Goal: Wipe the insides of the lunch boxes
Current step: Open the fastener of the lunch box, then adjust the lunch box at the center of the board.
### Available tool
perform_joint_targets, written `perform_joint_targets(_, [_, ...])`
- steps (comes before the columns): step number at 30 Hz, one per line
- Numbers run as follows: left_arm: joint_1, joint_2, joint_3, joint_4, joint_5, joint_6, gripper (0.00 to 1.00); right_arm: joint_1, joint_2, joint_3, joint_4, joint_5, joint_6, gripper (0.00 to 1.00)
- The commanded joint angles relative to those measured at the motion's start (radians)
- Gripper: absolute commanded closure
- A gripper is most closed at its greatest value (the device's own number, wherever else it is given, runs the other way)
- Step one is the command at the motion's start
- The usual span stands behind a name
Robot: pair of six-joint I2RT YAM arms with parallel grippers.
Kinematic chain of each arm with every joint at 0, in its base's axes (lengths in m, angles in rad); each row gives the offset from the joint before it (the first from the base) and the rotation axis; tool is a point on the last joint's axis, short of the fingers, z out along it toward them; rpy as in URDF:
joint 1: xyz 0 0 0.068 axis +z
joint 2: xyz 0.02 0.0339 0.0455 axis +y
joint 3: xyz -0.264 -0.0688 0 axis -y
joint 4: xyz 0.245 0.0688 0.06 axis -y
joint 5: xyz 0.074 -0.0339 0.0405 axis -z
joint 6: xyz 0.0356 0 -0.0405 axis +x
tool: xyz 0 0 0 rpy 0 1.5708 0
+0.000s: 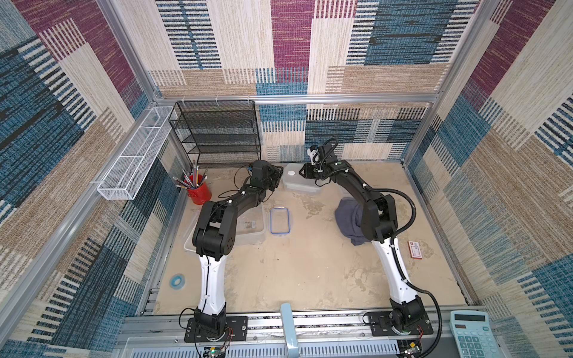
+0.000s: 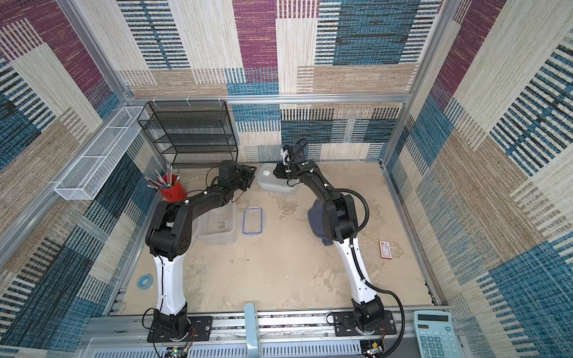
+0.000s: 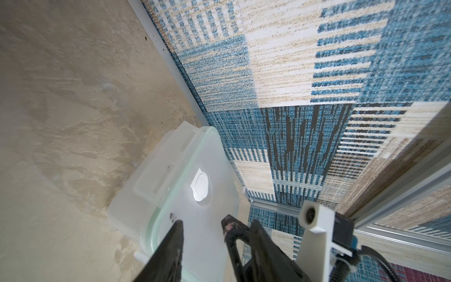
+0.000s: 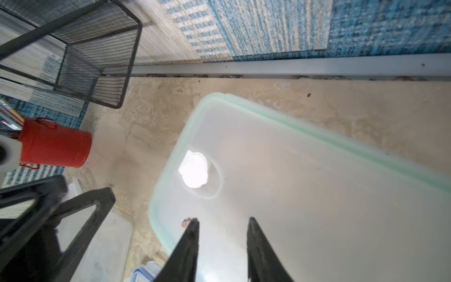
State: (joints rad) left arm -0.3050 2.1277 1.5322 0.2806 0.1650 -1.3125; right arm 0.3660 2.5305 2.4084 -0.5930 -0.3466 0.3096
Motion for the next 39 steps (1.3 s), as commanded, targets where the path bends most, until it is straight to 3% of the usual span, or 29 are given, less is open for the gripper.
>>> perform_joint_targets(1, [0.001,-0.015,0.037,-0.148,0.047,0.085,0.53,-0.017,0.025,0.1,-0.07,-0.062,-0.012,0.58])
perform_joint_targets(9, [-0.024,0.005,0.151,-0.417,0.202,0.222,0.5,-0.117,0.071,0.132,0.028,-0.142,-0.023,0.17])
perform_joint_targets(16, [-0.055,0.042,0.205,-0.532,0.275,0.283,0.45,-0.167,0.151,0.18,0.143,-0.258,-0.009,0.06])
perform_joint_targets(26, [-0.067,0.162,0.33,-0.58,0.338,0.302,0.44,-0.185,0.204,0.201,0.243,-0.293,-0.014,0.0])
perform_joint_targets(32, [-0.065,0.215,0.391,-0.61,0.335,0.32,0.44,-0.184,0.229,0.199,0.217,-0.347,-0.008,0.1])
perform_joint_targets(39, [-0.04,0.29,0.512,-0.691,0.339,0.357,0.45,-0.166,0.182,0.136,0.119,-0.351,-0.069,0.14])
